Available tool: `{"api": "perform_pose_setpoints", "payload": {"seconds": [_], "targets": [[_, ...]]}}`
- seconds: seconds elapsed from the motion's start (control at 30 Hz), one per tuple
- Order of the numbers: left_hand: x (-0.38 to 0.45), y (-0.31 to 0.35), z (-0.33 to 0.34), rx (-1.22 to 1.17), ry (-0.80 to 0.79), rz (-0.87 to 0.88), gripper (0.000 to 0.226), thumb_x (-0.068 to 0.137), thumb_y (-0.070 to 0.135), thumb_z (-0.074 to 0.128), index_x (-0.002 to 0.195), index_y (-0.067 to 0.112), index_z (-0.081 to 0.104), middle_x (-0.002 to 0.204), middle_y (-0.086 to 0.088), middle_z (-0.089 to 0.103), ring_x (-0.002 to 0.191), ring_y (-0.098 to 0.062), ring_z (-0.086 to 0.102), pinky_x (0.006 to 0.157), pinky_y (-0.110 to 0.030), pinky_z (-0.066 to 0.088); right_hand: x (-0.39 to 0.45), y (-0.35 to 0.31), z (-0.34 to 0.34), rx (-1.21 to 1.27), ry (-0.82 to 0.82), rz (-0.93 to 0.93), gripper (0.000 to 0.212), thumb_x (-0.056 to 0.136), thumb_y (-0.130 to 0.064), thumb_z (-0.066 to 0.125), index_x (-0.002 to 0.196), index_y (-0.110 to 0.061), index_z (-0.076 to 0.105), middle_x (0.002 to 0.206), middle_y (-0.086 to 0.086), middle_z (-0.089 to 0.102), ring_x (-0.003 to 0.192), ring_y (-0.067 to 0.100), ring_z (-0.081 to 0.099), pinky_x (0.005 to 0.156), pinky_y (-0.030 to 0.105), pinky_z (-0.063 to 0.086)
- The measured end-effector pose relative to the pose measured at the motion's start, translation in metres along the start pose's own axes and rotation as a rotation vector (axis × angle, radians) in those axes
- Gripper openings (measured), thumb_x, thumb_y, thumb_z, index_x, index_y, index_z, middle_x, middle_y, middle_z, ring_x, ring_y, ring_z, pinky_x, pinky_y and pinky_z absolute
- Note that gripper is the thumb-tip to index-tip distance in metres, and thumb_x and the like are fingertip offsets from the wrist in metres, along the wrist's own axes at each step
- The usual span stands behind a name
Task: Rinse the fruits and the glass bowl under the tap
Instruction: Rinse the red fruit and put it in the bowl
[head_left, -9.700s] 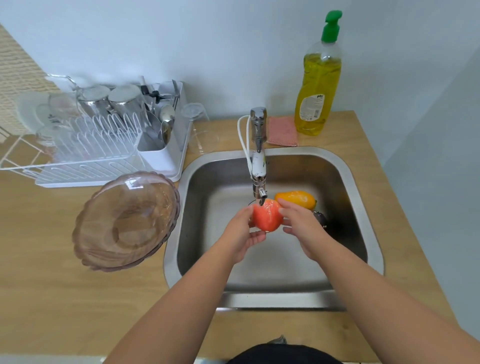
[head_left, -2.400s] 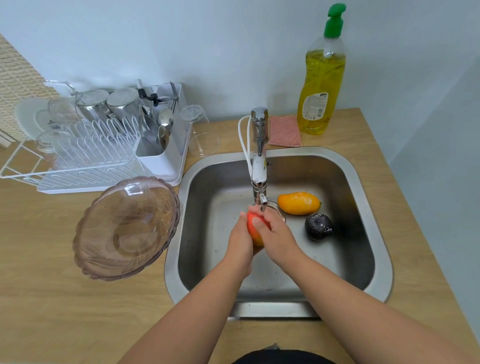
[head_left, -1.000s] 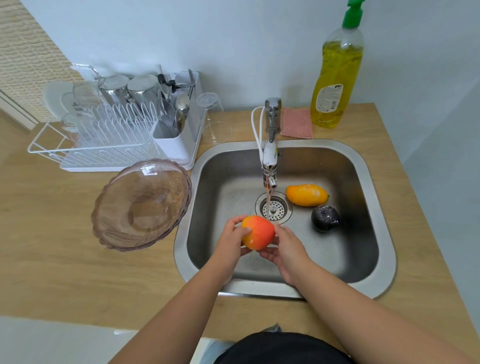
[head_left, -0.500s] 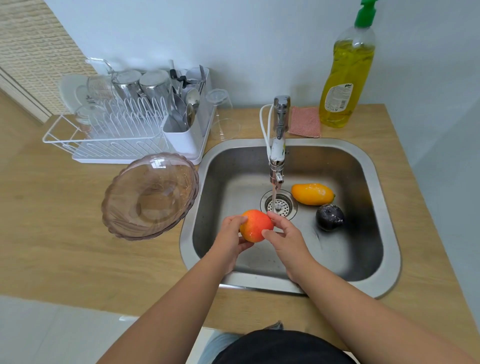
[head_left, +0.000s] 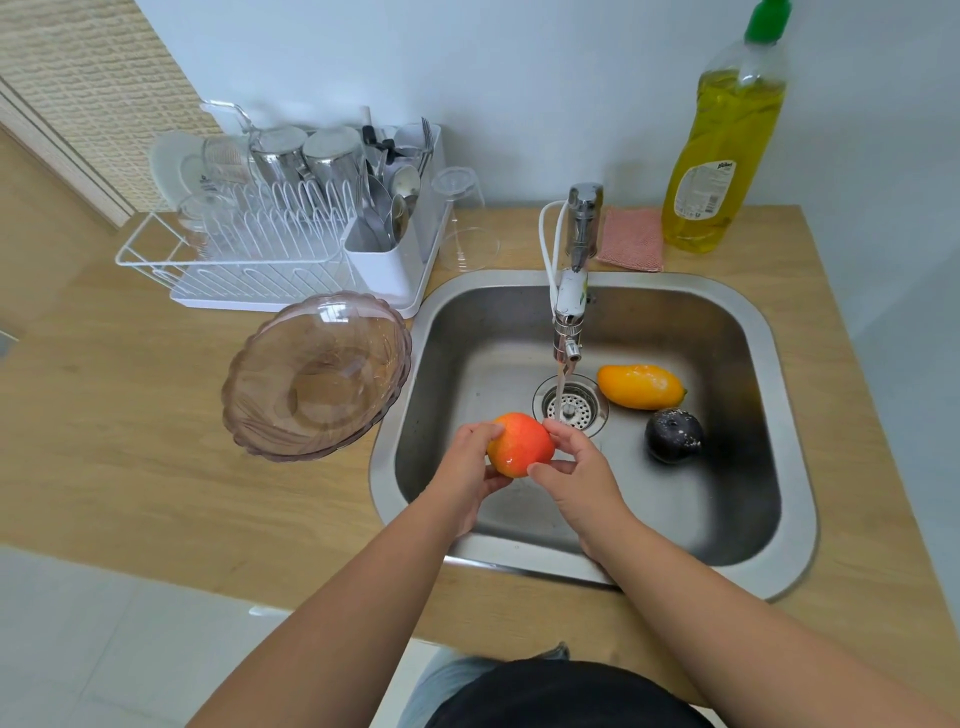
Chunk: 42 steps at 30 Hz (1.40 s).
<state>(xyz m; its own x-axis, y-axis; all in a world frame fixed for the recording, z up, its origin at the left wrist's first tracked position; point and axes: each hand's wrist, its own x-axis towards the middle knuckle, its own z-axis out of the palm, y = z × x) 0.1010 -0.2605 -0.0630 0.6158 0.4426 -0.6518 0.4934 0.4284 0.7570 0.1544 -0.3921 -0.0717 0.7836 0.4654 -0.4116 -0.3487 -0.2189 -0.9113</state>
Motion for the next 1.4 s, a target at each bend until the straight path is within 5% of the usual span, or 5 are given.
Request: {"api": "perform_pose_setpoints", "payload": {"seconds": [0.53,0.63,0.93,1.13,1.4], "targets": [[-0.045,0.028,-0.024,0.305,0.096,0.252,0.037,0.099,0.044,0.056,0.133,0.029,0.056,0.135,-0.003,0.047,0.119,-0.024,0.057,0.096,-0.039,0.054,-0.008,-0.011,0.008,-0.116,-0.047,-0.205,0.051,0.079,-0.016,0.079,0.125,-0.027,0.060,0.119,-0.009,0.065,0.105,0.007,0.062,0.093,0.026,0.048],[-0.066,0.044,-0.042,0.300,0.057,0.342,0.023,0.093,0.046,0.058,0.114,0.041,0.064,0.119,0.004,0.059,0.112,-0.014,0.059,0.101,-0.041,0.051,-0.005,-0.031,0.019,-0.134,-0.106,-0.264,0.051,0.078,-0.019,0.080,0.126,-0.025,0.061,0.118,-0.008,0.066,0.103,0.007,0.063,0.092,0.026,0.048],[-0.067,0.095,-0.114,0.300,0.324,0.527,0.044,0.086,0.039,0.071,0.129,0.038,0.063,0.113,0.004,0.073,0.104,-0.008,0.069,0.094,-0.032,0.056,0.032,-0.108,0.090,-0.217,-0.302,-0.382,0.057,0.080,-0.018,0.079,0.132,-0.025,0.057,0.111,-0.010,0.069,0.098,0.008,0.068,0.096,0.031,0.053],[-0.035,0.119,-0.154,0.420,0.390,0.488,0.043,0.095,0.024,0.068,0.137,0.025,0.059,0.116,0.006,0.069,0.109,-0.013,0.065,0.102,-0.035,0.051,0.064,-0.133,0.135,-0.554,-0.276,-0.475,0.055,0.077,-0.030,0.078,0.130,-0.030,0.061,0.108,-0.010,0.070,0.082,0.001,0.061,0.083,0.020,0.047],[-0.002,0.122,-0.176,0.539,0.340,0.406,0.047,0.096,0.022,0.065,0.143,0.021,0.056,0.132,0.001,0.066,0.117,-0.016,0.063,0.106,-0.042,0.050,0.088,-0.126,0.159,-1.074,-0.095,-0.500,0.058,0.077,-0.066,0.064,0.129,-0.043,0.057,0.120,-0.007,0.066,0.117,0.025,0.039,0.092,0.040,0.031]]}}
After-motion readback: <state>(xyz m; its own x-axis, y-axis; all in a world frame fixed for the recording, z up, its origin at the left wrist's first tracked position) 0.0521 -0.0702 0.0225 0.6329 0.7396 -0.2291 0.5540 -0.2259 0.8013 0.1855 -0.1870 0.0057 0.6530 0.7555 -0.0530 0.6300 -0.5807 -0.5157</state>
